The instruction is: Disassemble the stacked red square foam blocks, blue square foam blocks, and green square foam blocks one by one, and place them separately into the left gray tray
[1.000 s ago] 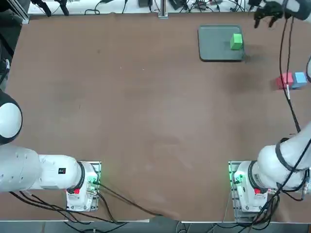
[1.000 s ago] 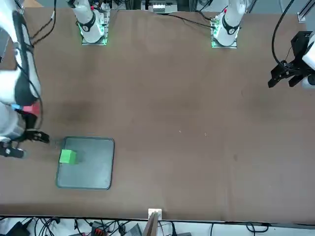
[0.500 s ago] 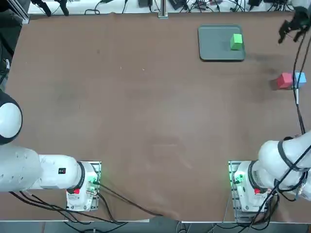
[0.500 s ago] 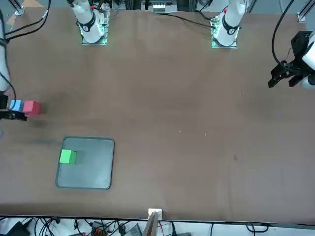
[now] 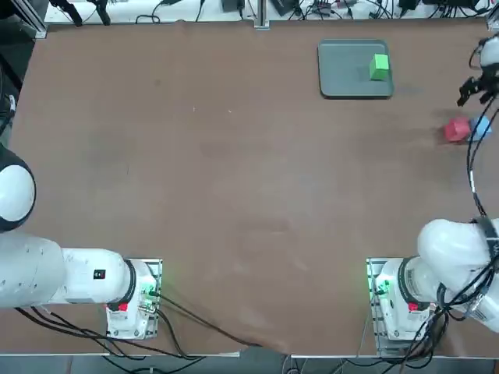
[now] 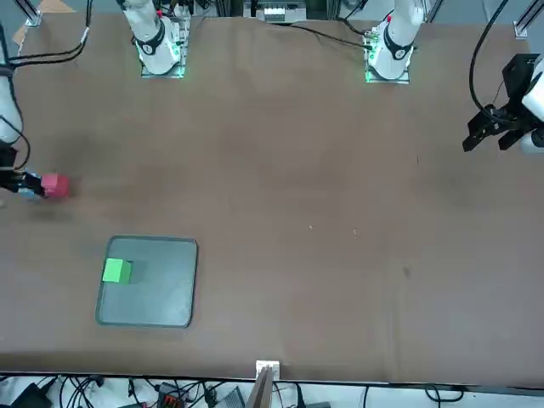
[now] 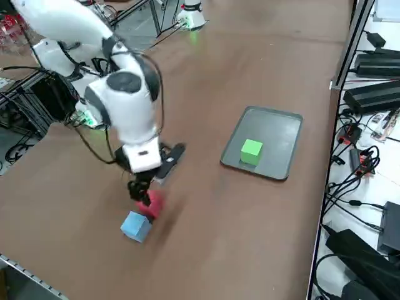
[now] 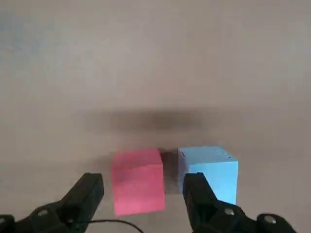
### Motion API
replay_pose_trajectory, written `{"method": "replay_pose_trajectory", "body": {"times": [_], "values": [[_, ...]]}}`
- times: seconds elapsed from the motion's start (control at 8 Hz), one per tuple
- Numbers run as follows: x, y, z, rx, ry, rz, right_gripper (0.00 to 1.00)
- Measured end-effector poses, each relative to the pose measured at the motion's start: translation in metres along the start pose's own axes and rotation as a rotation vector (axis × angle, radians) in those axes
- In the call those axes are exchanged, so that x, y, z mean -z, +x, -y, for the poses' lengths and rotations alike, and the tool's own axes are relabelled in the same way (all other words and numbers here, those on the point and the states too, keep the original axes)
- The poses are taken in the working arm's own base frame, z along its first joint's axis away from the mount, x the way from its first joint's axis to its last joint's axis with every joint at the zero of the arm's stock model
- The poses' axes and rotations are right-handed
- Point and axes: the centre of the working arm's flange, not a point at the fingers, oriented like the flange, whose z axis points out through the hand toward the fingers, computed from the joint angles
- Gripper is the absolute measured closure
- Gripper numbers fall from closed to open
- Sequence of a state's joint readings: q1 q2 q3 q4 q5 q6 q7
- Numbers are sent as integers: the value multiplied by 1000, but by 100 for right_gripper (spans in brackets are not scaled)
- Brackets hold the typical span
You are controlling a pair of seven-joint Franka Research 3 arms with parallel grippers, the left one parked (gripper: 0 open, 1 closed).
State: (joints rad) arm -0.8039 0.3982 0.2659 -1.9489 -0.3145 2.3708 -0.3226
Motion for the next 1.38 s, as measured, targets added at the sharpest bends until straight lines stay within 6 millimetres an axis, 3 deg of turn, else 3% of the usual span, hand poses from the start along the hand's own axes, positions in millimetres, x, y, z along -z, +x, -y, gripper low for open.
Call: {"method": "replay_pose_trajectory", "body": {"times": [0.38, 1.38], "values": [[-24, -15, 8, 4, 5, -49, 0], [-50, -31, 8, -12, 23, -62, 0]]}}
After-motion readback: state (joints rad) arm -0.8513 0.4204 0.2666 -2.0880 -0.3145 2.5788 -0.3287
